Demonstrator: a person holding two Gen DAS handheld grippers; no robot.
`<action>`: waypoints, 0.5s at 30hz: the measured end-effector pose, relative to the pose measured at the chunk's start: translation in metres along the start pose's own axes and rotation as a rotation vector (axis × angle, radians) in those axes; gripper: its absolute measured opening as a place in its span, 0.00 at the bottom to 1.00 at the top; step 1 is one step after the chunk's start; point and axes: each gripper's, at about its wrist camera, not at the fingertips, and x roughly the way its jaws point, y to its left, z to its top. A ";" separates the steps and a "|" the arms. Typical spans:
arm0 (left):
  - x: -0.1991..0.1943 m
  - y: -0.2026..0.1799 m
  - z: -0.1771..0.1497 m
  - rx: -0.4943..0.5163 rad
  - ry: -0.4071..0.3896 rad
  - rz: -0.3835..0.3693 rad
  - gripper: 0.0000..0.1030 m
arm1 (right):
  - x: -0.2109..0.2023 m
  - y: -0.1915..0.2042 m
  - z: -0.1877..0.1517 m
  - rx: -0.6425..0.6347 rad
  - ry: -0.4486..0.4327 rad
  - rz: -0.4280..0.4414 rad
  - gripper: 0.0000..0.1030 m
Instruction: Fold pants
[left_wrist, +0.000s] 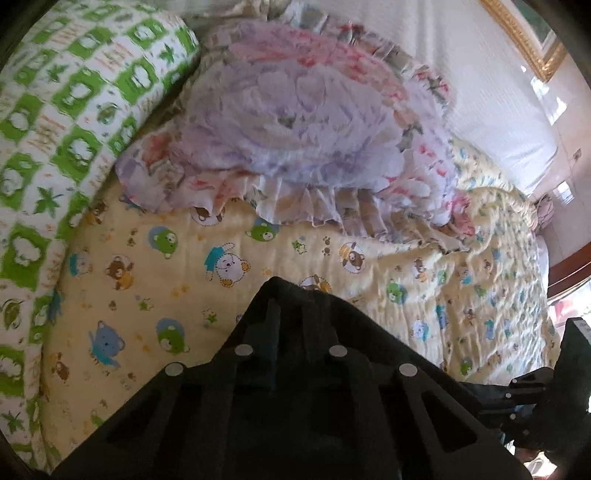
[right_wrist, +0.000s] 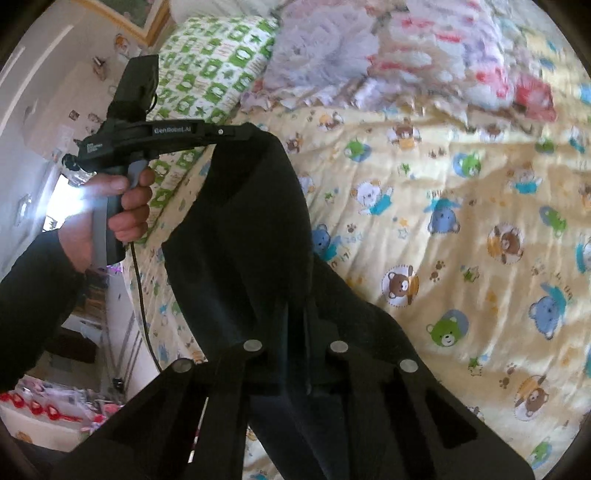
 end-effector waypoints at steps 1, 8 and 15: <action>-0.008 0.000 -0.004 -0.003 -0.016 -0.006 0.06 | -0.004 0.002 0.000 -0.006 -0.009 0.002 0.06; -0.067 0.008 -0.039 -0.075 -0.135 -0.046 0.05 | -0.027 0.036 -0.008 -0.098 -0.038 0.056 0.06; -0.101 0.026 -0.104 -0.208 -0.198 -0.090 0.05 | -0.014 0.066 -0.029 -0.179 0.029 0.107 0.06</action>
